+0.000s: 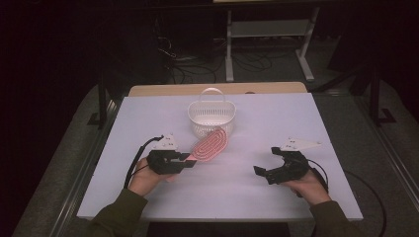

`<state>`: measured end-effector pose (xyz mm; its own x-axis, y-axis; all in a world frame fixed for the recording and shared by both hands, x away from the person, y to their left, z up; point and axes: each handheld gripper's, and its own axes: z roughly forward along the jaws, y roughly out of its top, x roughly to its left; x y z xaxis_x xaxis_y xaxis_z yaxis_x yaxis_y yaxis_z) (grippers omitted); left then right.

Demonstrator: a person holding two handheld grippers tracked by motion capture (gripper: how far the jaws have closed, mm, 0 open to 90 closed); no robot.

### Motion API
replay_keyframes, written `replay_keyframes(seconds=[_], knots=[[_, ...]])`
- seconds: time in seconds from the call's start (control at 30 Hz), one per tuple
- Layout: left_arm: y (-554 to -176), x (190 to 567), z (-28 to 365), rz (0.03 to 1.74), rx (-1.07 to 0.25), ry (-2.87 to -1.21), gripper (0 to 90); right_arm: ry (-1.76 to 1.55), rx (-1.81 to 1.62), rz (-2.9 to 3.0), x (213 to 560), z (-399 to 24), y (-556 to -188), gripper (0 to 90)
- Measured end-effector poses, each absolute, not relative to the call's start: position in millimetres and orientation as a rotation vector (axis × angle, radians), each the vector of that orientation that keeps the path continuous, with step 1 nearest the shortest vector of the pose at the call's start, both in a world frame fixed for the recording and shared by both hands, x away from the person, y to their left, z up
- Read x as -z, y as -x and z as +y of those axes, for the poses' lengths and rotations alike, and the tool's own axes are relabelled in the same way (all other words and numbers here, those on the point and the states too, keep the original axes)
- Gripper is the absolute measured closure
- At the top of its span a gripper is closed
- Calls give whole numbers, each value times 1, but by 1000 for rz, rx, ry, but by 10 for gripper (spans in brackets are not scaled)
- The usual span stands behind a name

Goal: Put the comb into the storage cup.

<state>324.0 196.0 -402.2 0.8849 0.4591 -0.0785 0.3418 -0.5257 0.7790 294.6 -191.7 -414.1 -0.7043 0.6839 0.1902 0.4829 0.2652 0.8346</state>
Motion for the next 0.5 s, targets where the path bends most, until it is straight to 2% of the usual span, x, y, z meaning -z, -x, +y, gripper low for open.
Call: replay_keyframes(seconds=[0.5], knots=[[-324,399,197,557,-199,-2137,705,-1056,-1450,2333,402,-179,-298,0]])
